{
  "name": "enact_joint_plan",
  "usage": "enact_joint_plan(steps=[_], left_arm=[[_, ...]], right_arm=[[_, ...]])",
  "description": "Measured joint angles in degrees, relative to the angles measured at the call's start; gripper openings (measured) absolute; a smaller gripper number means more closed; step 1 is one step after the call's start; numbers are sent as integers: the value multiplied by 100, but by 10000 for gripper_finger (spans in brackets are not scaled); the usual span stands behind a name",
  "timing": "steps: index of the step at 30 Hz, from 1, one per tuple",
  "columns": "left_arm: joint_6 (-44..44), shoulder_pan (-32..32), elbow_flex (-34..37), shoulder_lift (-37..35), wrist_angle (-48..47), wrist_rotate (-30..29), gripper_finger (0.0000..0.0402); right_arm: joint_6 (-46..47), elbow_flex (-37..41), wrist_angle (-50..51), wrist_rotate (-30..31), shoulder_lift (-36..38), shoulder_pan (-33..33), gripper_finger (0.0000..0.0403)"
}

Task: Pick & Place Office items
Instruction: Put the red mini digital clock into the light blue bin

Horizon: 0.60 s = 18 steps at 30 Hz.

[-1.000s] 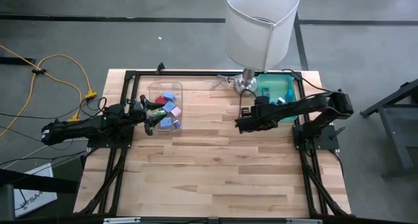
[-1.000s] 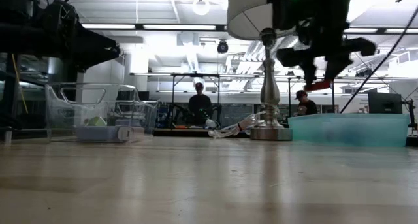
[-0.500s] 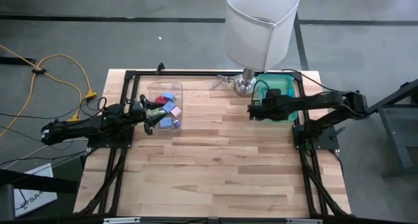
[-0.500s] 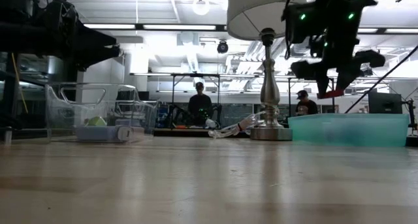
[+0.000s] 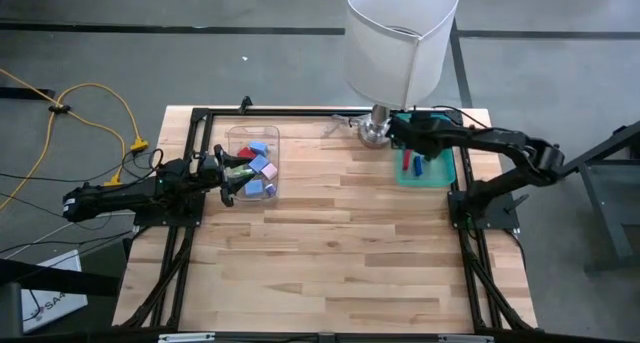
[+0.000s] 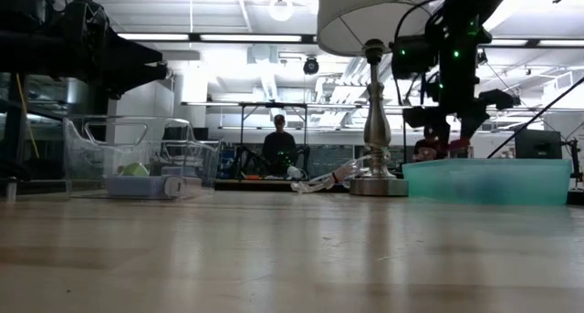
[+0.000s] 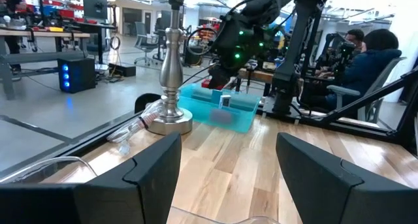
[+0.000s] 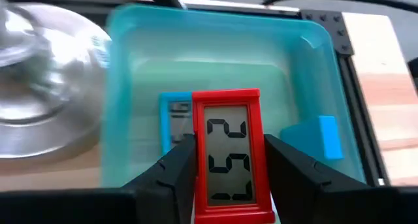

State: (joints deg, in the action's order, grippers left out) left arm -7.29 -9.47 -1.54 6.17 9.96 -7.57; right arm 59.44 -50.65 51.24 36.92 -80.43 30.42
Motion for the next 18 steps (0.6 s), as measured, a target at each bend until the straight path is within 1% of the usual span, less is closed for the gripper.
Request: enact_joint_plan(steps=[10,15,18], left_arm=[[0,-1,0,0,-1,2,244],[0,-2,2,0,0,2,244],[0,-2,0,0,-2,2,244]], right_arm=[[-141,518,-372,-197,-1,594,146],[-556,571,-766,-376,-1,964,146],[-854,570,-995,-628,-1,1249,146]])
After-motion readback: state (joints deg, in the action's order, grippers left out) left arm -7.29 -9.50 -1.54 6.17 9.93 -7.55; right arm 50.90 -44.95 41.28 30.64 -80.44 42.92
